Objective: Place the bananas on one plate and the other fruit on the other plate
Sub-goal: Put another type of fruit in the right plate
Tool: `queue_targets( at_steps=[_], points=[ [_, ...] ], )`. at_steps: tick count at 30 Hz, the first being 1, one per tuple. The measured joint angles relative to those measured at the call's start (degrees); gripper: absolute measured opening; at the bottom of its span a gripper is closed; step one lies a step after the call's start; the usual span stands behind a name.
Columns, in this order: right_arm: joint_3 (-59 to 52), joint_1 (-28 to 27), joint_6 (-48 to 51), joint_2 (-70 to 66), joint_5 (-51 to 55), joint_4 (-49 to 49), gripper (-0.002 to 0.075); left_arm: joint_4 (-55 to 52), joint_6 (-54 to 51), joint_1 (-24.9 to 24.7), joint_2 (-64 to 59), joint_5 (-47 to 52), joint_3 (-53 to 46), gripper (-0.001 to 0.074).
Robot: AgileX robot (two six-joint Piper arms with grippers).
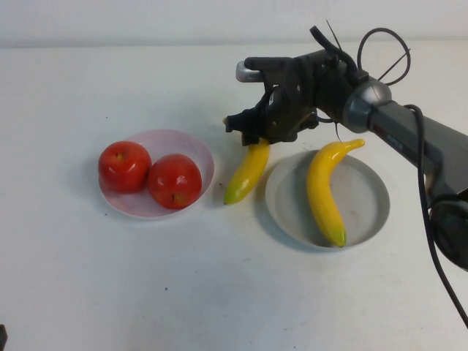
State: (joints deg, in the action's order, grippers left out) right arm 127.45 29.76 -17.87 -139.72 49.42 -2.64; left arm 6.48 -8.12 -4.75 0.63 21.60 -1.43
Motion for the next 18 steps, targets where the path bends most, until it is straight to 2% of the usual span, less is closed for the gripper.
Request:
queue_targets(
  at_steps=[5,9,14,18],
  points=[
    [5.56,0.00,0.00,0.00,1.64,-0.74,0.0321,0.00,0.00,0.00,0.00,0.00,0.00,-0.0001],
    [10.20,0.00,0.00,0.31,9.23,-0.64,0.0321,0.00,0.00,0.00,0.00,0.00,0.00,-0.0001],
    [10.80,0.00,0.00,2.35,20.12,1.60,0.0321,0.00,0.00,0.00,0.00,0.00,0.00,-0.0001],
    [10.39,0.00,0.00,4.69,21.49,2.98,0.0321,0.00,0.00,0.00,0.00,0.00,0.00,-0.0001]
  ],
)
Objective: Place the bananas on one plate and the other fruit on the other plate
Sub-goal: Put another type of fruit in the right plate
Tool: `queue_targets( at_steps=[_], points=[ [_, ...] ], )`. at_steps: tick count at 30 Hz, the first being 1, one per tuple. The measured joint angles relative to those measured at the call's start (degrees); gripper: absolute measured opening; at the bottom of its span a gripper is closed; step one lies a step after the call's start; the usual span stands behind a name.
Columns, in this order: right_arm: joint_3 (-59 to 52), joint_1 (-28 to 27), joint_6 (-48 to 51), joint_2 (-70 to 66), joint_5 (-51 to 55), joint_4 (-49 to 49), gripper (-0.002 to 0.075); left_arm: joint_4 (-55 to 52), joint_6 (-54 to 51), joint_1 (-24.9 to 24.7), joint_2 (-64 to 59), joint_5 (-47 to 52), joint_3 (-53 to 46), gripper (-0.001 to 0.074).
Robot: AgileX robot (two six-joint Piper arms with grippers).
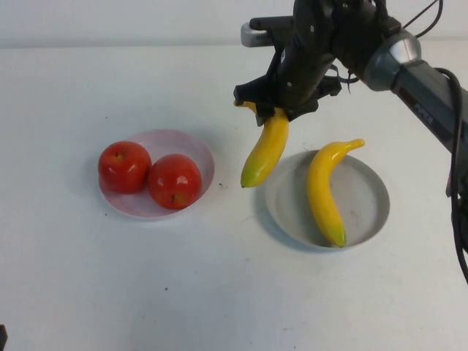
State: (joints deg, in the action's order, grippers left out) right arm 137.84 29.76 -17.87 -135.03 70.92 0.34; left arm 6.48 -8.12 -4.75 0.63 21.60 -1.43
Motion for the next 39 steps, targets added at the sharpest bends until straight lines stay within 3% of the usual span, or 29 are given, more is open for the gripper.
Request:
queue_targets(
  at_steps=[19,30,39],
  points=[
    [-23.22,2.16,0.00,9.94,0.13,4.24,0.0321,0.00,0.00,0.00,0.00,0.00,0.00,-0.0001],
    [-24.95,2.16,0.00,9.94,-0.07,7.19,0.0325,0.00,0.00,0.00,0.00,0.00,0.00,-0.0001],
    [-24.95,2.16,0.00,9.94,-0.10,7.45,0.0420,0.00,0.00,0.00,0.00,0.00,0.00,-0.0001]
  ],
)
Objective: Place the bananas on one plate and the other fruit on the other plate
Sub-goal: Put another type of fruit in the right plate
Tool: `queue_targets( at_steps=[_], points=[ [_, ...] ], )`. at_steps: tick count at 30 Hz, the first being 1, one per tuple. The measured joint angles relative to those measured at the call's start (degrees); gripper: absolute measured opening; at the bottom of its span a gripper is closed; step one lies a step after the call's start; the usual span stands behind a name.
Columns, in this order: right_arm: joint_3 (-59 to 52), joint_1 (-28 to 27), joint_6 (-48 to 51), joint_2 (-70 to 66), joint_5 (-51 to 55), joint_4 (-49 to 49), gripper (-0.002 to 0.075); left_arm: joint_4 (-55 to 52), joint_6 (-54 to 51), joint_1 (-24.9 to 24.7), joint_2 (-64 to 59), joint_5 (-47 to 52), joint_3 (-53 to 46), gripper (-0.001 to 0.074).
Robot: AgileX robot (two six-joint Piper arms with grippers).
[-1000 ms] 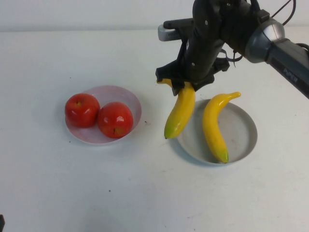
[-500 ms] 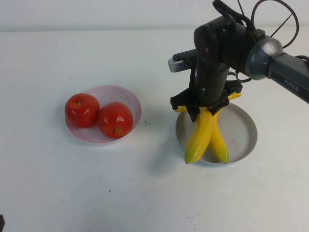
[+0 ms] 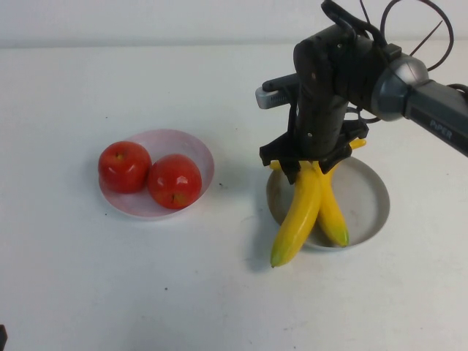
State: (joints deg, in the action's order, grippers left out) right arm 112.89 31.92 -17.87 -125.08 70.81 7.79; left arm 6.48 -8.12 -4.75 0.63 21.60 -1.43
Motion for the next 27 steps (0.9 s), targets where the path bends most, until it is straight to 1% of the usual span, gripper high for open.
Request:
queue_targets(
  at_steps=[8,15,27],
  points=[
    [0.00,0.00,0.00,0.69,-0.10,0.24,0.0426,0.00,0.00,0.00,0.00,0.00,0.00,-0.0001],
    [0.00,0.27,0.00,4.24,-0.84,0.44,0.0427,0.00,0.00,0.00,0.00,0.00,0.00,-0.0001],
    [0.00,1.16,0.00,3.68,-0.30,-1.35,0.0422,0.00,0.00,0.00,0.00,0.00,0.00,-0.0001]
  ],
)
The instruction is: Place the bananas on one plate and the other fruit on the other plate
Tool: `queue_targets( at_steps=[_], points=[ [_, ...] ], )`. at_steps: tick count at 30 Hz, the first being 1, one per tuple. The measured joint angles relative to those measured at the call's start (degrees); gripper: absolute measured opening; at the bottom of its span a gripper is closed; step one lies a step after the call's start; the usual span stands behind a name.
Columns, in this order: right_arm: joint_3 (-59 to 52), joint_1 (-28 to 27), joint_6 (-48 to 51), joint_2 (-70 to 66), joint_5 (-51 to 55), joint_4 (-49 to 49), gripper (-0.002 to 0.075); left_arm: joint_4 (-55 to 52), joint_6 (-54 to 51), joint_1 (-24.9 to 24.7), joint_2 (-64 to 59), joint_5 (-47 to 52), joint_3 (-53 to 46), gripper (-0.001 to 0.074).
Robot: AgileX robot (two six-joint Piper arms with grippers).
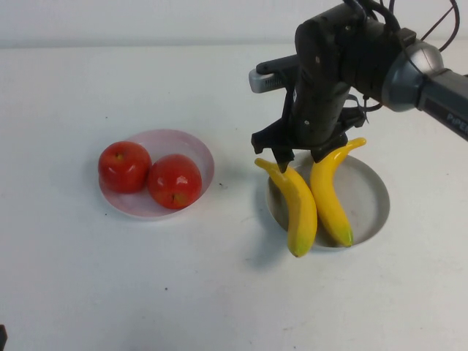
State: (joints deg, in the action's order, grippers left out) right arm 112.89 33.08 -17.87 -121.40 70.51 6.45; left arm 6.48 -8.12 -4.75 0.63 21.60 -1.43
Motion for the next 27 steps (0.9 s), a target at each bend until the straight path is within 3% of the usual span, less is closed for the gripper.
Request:
queue_targets(
  at_steps=[5,10,12,17,27],
  points=[
    [-1.71,1.37,1.41,2.78,0.04,0.10,0.0307,0.00,0.00,0.00,0.00,0.00,0.00,-0.0001],
    [-13.16,3.79,2.82,14.06,-0.42,-0.02,0.0063,0.00,0.00,0.00,0.00,0.00,0.00,-0.0001],
    [-18.63,4.02,3.00,19.53,-1.11,-0.02,0.0021,0.00,0.00,0.00,0.00,0.00,0.00,-0.0001],
    [-30.46,4.02,5.49,32.83,-1.49,-0.45,-0.0009,0.00,0.00,0.00,0.00,0.00,0.00,-0.0001],
    [-49.73,4.02,8.79,55.46,-3.71,-10.52,-0.0015,0.00,0.00,0.00,0.00,0.00,0.00,-0.0001]
  ],
)
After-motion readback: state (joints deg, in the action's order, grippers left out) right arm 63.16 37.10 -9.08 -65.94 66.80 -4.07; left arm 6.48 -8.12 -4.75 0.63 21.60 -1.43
